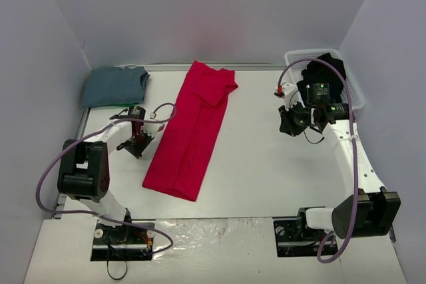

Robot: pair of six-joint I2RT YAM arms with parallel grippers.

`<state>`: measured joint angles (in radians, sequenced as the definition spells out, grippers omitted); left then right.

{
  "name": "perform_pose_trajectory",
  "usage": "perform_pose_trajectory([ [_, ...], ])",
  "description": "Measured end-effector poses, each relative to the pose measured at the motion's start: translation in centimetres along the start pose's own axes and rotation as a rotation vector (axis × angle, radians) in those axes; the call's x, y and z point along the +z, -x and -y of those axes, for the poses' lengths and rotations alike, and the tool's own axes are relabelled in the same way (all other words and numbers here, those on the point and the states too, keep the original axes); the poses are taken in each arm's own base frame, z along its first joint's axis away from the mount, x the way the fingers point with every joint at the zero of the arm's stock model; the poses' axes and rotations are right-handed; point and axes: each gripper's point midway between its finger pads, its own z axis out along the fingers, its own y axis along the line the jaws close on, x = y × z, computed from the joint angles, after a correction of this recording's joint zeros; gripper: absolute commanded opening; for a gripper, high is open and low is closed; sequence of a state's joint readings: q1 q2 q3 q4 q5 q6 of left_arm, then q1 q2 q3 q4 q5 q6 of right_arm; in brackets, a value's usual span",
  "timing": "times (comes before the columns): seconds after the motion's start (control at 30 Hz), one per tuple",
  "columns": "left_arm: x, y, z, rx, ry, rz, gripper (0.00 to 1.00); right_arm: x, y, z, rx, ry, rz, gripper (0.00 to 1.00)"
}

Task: Fold and stack the t-shirts
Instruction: Rotate the tshirt 90 degrees

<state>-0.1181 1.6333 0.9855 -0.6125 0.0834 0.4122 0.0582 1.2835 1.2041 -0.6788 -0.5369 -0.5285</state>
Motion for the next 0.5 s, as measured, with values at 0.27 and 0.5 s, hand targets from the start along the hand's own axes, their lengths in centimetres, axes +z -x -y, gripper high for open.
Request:
perform_pose_trajectory([
  [0.27,0.0,0.2,2.8,0.079,-0.085,-0.028,0.02,0.9,-0.3,-0.1,0.004,0.035,-0.018,0.00],
  [0.5,0.3,0.9,5.7,0.171,-0.164,-0.050,0.02,1.3,-0.5,-0.1,0.008,0.048,-0.027,0.00],
])
